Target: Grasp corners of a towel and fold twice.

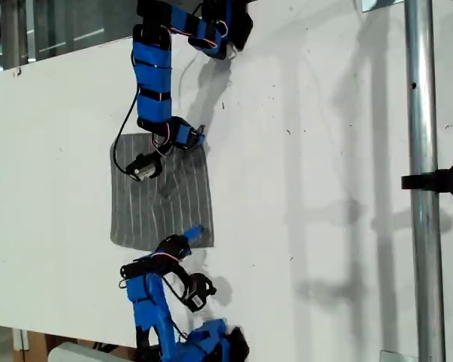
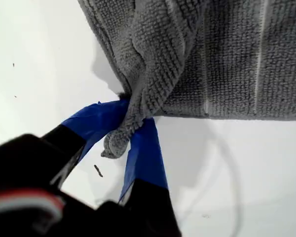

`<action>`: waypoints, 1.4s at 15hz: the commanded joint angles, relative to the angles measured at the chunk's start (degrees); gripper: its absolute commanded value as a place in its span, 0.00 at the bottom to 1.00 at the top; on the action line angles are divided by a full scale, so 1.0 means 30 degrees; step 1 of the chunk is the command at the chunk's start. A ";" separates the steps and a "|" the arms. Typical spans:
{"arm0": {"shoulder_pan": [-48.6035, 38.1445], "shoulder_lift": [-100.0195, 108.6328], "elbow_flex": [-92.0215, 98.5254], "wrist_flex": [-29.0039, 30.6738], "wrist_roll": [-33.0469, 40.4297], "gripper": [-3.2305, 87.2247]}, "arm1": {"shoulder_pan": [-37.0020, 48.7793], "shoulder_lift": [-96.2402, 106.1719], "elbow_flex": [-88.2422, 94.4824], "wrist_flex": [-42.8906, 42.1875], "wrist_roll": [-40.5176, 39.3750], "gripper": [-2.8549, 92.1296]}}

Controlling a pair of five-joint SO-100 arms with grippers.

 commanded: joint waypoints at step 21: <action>0.8350 0.6240 0.3105 0.1465 -0.7910 0.00 | -0.8848 0.3633 -0.4189 0.4570 0.5391 0.03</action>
